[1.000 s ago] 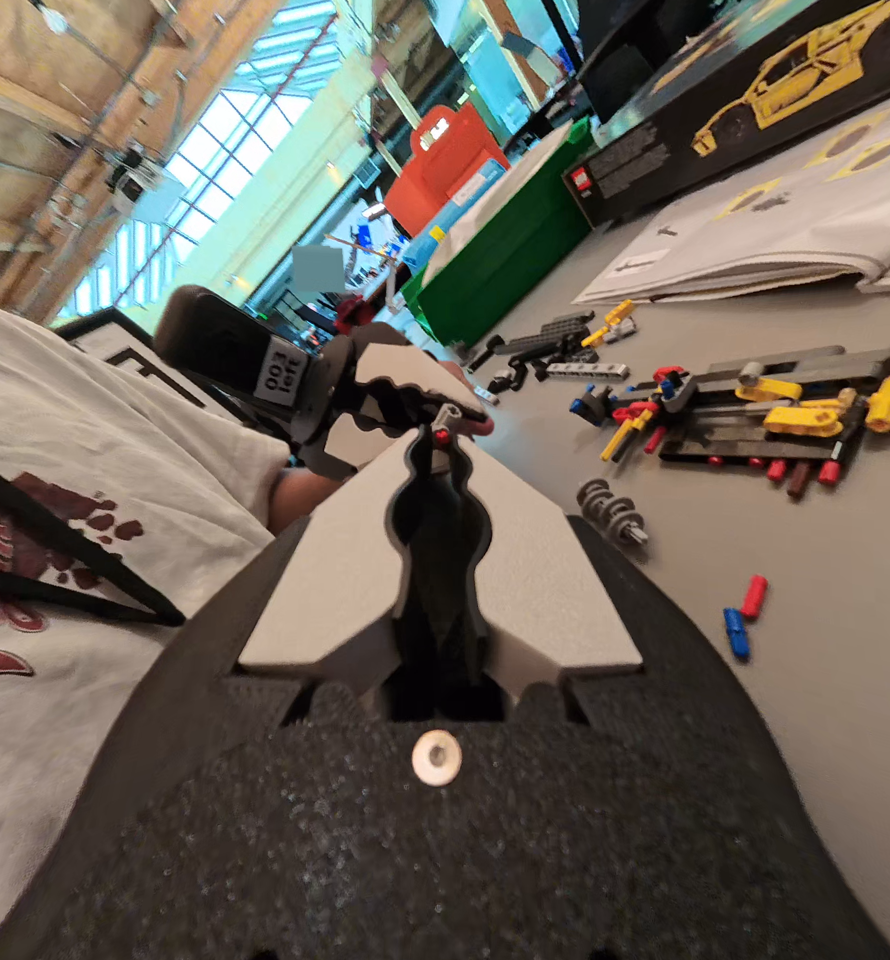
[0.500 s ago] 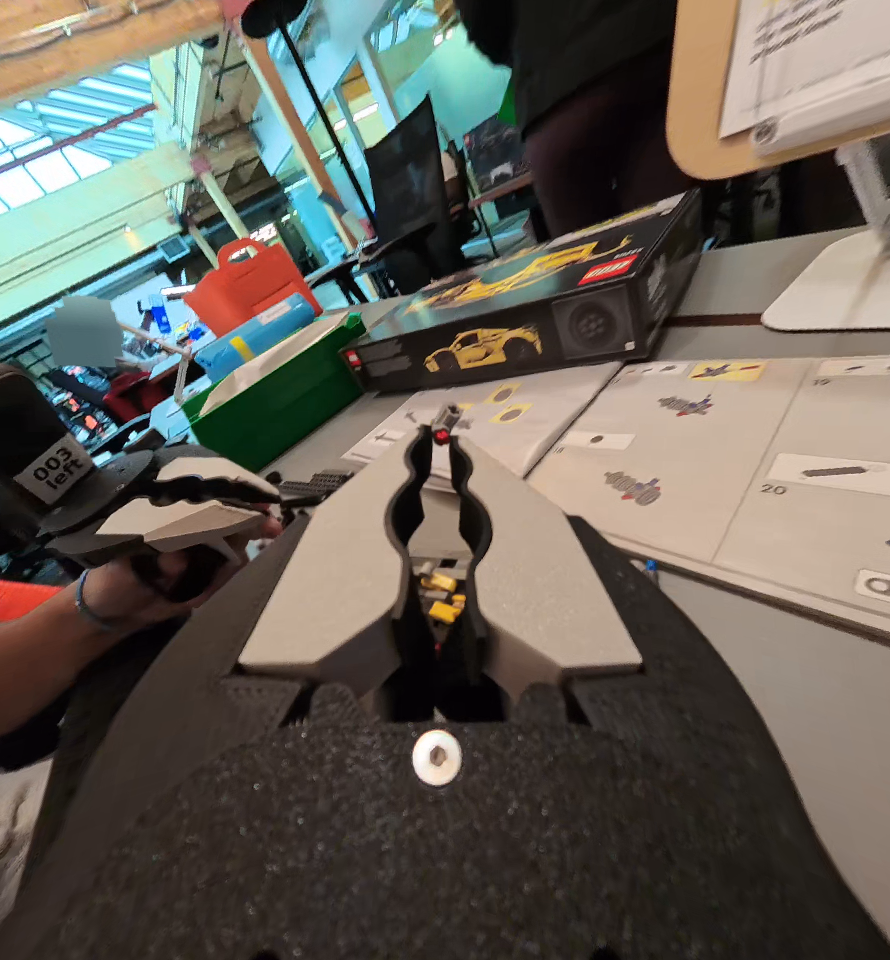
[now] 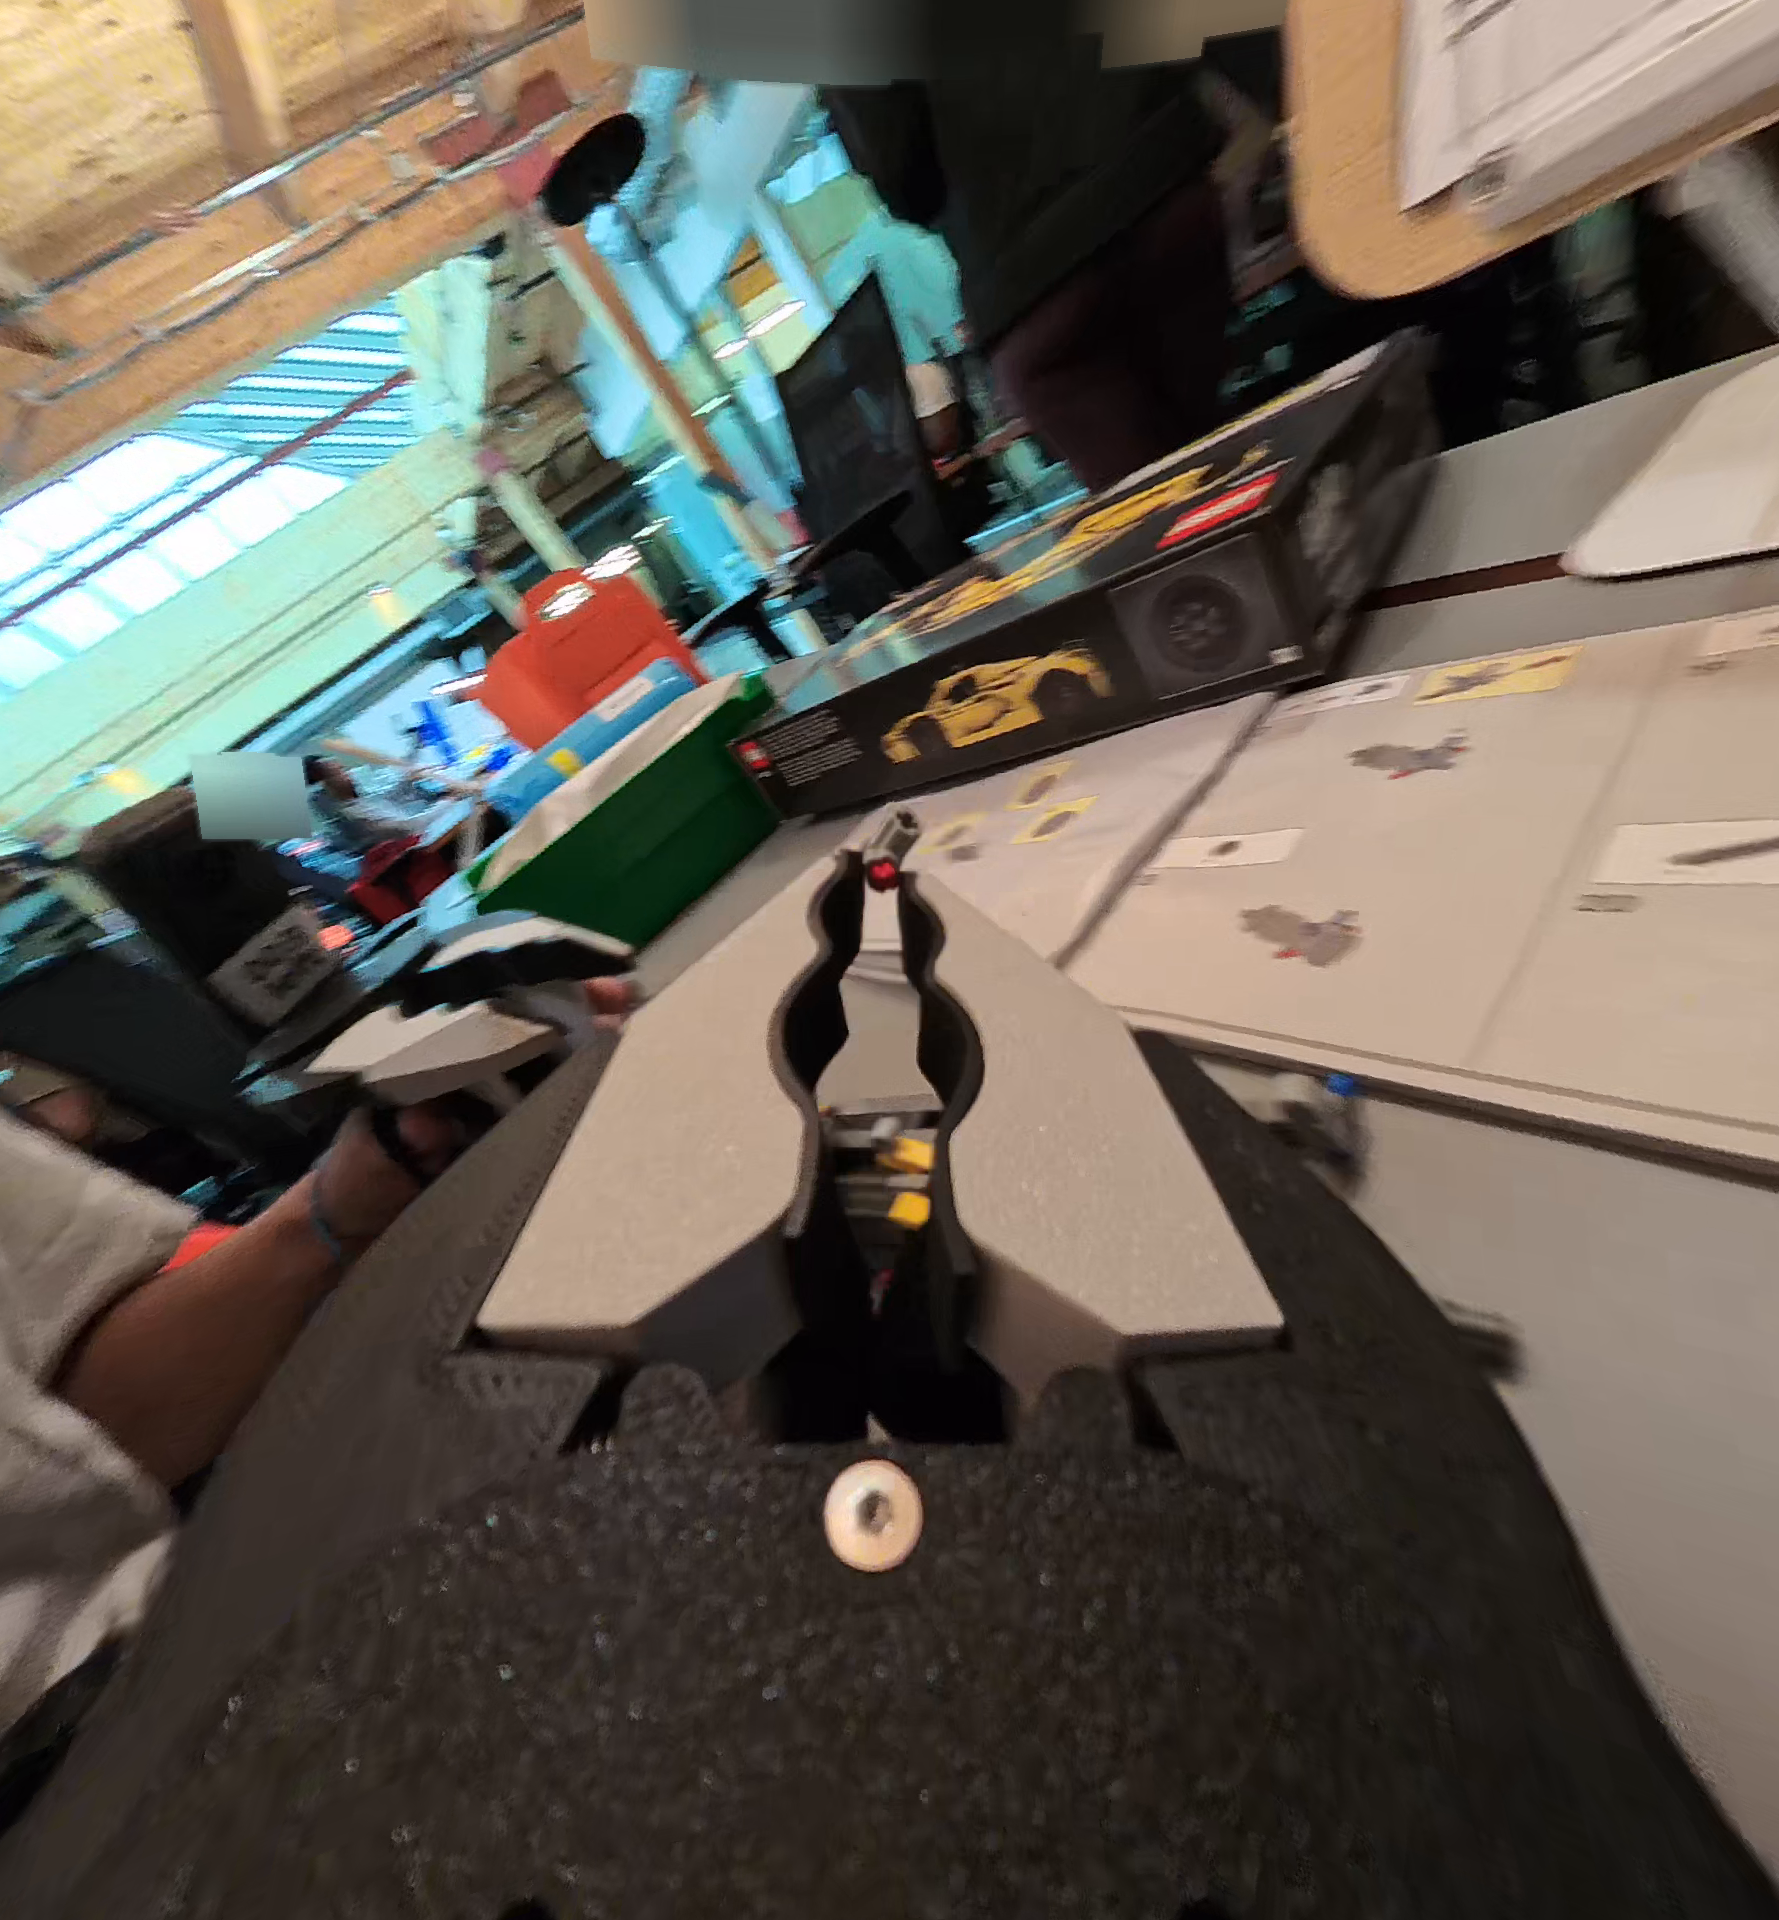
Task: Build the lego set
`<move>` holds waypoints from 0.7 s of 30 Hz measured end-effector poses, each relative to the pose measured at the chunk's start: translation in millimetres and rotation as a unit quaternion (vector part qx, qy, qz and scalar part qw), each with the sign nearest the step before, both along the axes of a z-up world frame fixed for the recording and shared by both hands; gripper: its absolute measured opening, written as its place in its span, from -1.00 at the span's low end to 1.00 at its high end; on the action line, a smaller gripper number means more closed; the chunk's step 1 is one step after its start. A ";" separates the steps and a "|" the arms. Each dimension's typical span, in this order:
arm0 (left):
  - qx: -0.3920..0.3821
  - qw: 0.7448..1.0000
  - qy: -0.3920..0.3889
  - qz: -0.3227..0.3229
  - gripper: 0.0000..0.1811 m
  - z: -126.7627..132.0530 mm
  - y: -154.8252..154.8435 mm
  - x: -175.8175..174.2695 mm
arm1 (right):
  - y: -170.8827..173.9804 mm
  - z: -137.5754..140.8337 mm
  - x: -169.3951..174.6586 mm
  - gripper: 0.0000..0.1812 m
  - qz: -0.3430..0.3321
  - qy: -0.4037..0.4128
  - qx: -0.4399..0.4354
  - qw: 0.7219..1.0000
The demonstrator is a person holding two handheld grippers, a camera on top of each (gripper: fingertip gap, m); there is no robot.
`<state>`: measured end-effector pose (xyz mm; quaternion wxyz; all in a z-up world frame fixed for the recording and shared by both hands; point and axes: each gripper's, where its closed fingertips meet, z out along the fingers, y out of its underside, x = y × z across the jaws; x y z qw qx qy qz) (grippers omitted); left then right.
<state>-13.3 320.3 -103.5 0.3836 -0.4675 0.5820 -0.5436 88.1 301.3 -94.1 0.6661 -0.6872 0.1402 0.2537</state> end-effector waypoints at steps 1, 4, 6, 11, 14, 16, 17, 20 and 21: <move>-0.011 1.000 0.001 -0.005 -0.74 0.8 0.2 -0.3 | 2.0 3.1 -14.7 -0.95 0.042 0.012 0.011 0.999; -0.032 0.999 -0.003 -0.024 -0.75 6.0 -0.7 -4.3 | 2.6 8.1 -64.1 -0.95 0.186 0.070 0.020 0.980; -0.007 0.999 -0.019 -0.030 -0.70 11.5 -4.7 -8.3 | -0.4 4.4 -92.4 -0.95 0.262 0.091 0.001 0.961; 0.154 0.985 -0.051 -0.058 -0.72 7.4 -38.0 -23.2 | -15.6 1.2 -127.4 -0.95 0.357 0.095 -0.017 0.929; 0.188 0.979 -0.054 -0.054 -0.85 3.9 -43.9 -27.5 | -25.1 4.1 -140.2 -0.95 0.392 0.100 -0.013 0.914; 0.195 0.977 -0.055 -0.059 -0.86 3.4 -47.0 -30.7 | -28.5 2.9 -142.9 -0.95 0.397 0.089 -0.015 0.913; 0.200 0.976 -0.059 -0.056 -0.86 4.6 -47.3 -32.0 | -29.4 3.0 -144.4 -0.95 0.401 0.096 -0.016 0.911; 0.222 0.972 -0.067 -0.037 -0.86 5.5 -44.3 -32.1 | -26.3 0.0 -143.7 -0.93 0.383 0.081 -0.018 0.920; 0.231 0.970 -0.063 -0.031 -0.86 3.2 -43.2 -31.0 | -23.7 -3.8 -141.2 -0.92 0.368 0.064 -0.023 0.927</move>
